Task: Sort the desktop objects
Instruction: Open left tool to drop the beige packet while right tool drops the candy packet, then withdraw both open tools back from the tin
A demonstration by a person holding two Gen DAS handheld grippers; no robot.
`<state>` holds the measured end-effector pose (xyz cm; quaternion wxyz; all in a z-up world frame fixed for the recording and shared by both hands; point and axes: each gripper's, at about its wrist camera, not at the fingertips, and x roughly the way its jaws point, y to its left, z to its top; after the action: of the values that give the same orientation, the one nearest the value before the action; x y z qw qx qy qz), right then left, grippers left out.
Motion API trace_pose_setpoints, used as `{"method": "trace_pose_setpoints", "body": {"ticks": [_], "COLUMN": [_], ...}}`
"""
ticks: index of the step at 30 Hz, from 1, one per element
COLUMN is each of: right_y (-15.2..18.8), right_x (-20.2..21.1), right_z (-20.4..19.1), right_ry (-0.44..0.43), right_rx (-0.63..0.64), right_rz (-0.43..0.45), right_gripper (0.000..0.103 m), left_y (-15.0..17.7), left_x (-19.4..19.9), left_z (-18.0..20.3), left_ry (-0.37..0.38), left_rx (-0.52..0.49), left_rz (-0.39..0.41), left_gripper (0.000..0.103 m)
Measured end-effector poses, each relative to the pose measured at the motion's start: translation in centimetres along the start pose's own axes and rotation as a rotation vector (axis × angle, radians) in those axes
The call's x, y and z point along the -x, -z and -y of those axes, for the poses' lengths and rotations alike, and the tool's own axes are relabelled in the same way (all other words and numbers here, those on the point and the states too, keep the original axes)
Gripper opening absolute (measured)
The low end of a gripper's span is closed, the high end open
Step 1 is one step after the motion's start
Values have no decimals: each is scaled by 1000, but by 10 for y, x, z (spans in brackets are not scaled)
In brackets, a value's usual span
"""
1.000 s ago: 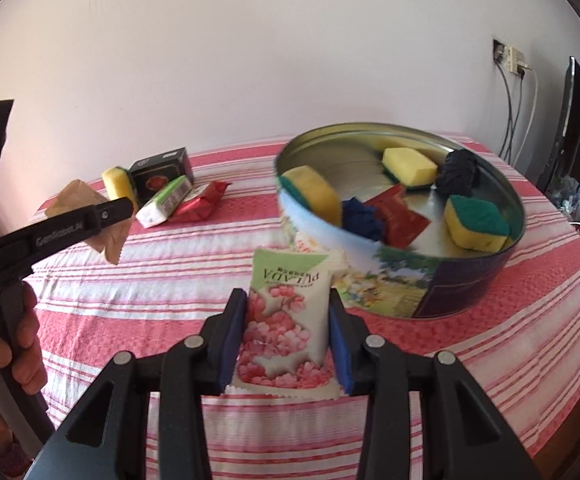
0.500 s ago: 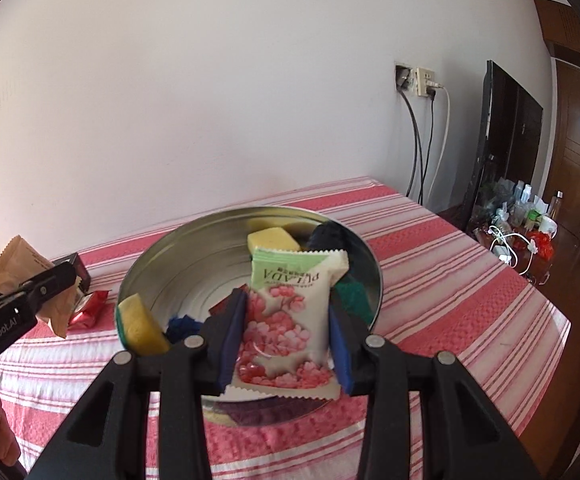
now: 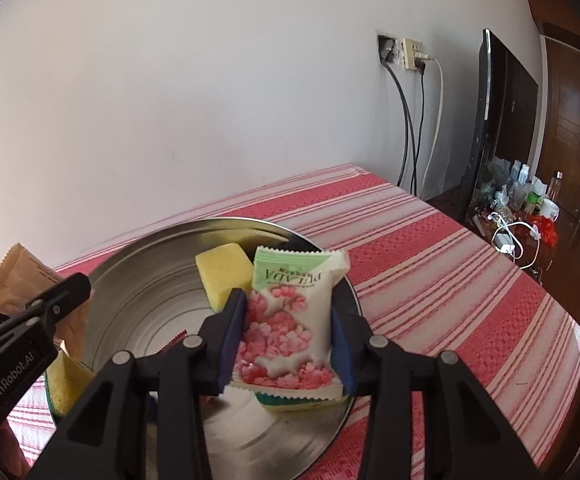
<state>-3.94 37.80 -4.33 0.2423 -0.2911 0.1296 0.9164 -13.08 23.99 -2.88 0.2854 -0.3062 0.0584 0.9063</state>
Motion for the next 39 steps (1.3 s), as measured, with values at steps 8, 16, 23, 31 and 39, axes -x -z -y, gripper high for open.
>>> {"method": "trace_pose_setpoints", "body": {"ticks": [8,16,23,31,39], "right_y": [9,9,12,15,22], "right_x": [0,5,7,9,16], "right_z": [5,9,14,11,13], "right_ry": [-10,-16,-14,-9,6], "right_rx": [-44,-78,-102,-93,-96], "right_rz": [81,126,142,149,191], "right_gripper": [58,65,65,69,77], "left_y": [3,4,4,9,19], "left_x": [-2,-2,-1,0,2], "left_z": [11,12,10,9,4], "left_ry": [-100,-137,-138,-141,-148], "left_rx": [-72,-78,-59,-48,-30], "left_rz": [47,51,42,34,42], "left_gripper": [83,83,83,83,83]}}
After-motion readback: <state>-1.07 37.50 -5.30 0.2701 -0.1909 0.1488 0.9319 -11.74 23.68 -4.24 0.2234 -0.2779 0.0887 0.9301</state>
